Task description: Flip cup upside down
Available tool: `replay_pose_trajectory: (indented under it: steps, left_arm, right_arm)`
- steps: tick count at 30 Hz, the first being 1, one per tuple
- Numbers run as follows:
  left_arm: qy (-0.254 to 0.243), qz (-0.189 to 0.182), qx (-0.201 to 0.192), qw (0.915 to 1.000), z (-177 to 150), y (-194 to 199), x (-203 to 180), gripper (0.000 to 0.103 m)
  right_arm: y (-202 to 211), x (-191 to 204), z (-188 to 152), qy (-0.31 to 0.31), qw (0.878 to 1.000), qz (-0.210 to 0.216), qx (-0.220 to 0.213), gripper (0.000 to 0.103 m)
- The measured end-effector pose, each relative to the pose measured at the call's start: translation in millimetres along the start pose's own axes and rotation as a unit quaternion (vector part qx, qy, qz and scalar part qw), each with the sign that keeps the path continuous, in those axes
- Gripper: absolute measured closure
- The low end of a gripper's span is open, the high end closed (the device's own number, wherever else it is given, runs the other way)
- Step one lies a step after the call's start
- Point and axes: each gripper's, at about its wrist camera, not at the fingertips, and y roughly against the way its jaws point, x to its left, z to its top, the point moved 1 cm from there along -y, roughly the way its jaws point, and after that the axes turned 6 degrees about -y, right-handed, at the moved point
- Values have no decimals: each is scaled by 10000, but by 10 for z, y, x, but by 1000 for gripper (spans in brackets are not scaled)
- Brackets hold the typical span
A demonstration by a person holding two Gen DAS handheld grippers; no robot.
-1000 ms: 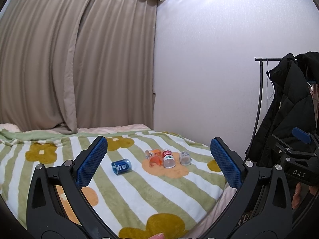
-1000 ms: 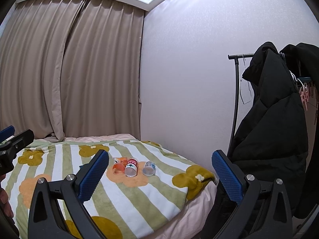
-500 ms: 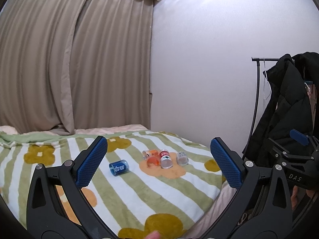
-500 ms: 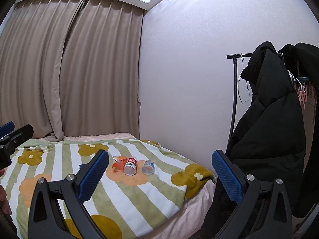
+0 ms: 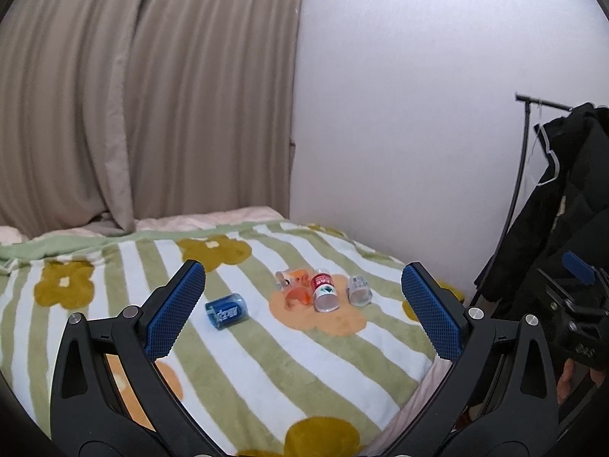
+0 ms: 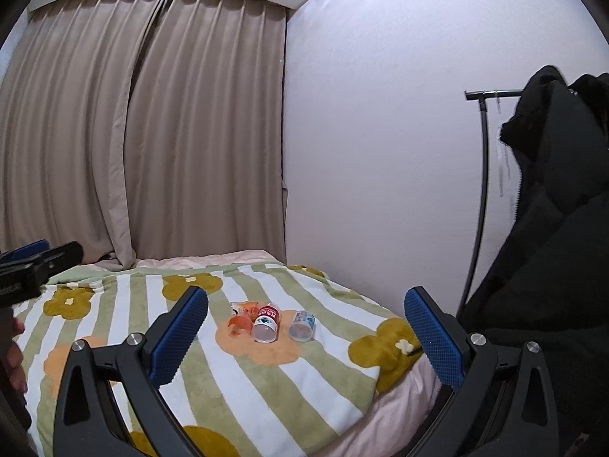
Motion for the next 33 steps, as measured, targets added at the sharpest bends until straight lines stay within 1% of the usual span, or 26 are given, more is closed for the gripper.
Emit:
replay_pose_trajectory:
  steps: [2, 5, 7, 8, 9, 10, 11, 12, 14, 15, 17, 18, 20, 21, 24, 26, 27, 28, 30, 32, 33]
  left_arm:
    - [-37, -210, 249, 9995, 129, -382, 35, 0]
    - [-60, -565, 732, 9957, 297, -1033, 88, 0]
    - [-25, -764, 1149, 9904, 366, -1531, 118, 0]
    - [-16, -805, 1352, 9875, 375, -1759, 133, 0]
    - [-10, -855, 1628, 9829, 364, -2073, 148, 0]
    - [-1, -883, 1777, 9801, 345, -2237, 150, 0]
    - [7, -899, 1983, 9760, 305, -2458, 155, 0]
    - [17, -909, 2273, 9696, 226, -2752, 162, 0]
    - [-23, -885, 2602, 9615, 106, -3118, 151, 0]
    - [-61, -826, 2855, 9548, -14, -3385, 153, 0]
    - [-78, -794, 3188, 9444, -162, -3739, 163, 0]
    - [-67, -778, 3422, 9364, -301, -3983, 178, 0]
    - [-18, -740, 3700, 9261, -478, -4318, 218, 1]
    - [74, -736, 3873, 9190, -599, -4499, 253, 3]
    - [424, -780, 4248, 9009, -902, -4925, 365, 7]
    - [614, -833, 4414, 8913, -1054, -5108, 427, 9]
    - [780, -882, 4510, 8847, -1146, -5186, 467, 11]
    - [861, -920, 4555, 8813, -1188, -5229, 468, 13]
    - [1003, -1023, 4695, 8712, -1296, -5297, 480, 13]
    - [1039, -1063, 4801, 8646, -1368, -5362, 459, 13]
    - [1101, -1091, 4883, 8588, -1423, -5380, 452, 13]
  right_arm:
    - [-179, -20, 14, -15, 9999, 72, 76, 0]
    - [-449, -33, 3, 20, 9997, 158, 204, 0]
    - [-664, -42, -26, 42, 9993, 202, 312, 0]
    - [-766, -47, -40, 34, 9991, 231, 360, 0]
    - [-868, -54, -62, 17, 9988, 269, 413, 0]
    - [-992, -56, -92, 6, 9984, 312, 481, 0]
    - [-1120, -53, -131, 7, 9978, 361, 550, 0]
    - [-1205, -45, -163, 7, 9974, 398, 600, 0]
    - [-1462, -33, -283, 12, 9958, 503, 771, 0]
    - [-1546, -30, -327, 8, 9951, 534, 827, 0]
    - [-1789, -15, -490, 12, 9933, 623, 973, 0]
    - [-1876, -10, -548, 9, 9925, 661, 1024, 0]
    - [-2082, 10, -709, 12, 9907, 743, 1138, 0]
    - [-2165, 21, -792, 15, 9899, 782, 1182, 0]
    - [-2386, 63, -1013, 64, 9872, 913, 1308, 0]
    - [-2497, 109, -1114, 156, 9862, 990, 1318, 0]
    - [-2527, 139, -1140, 199, 9862, 1014, 1297, 0]
    - [-2552, 159, -1171, 233, 9860, 1050, 1271, 0]
    - [-2591, 197, -1200, 264, 9857, 1135, 1216, 0]
    - [-2649, 226, -1233, 274, 9856, 1187, 1170, 0]
    - [-2676, 249, -1250, 271, 9857, 1201, 1154, 0]
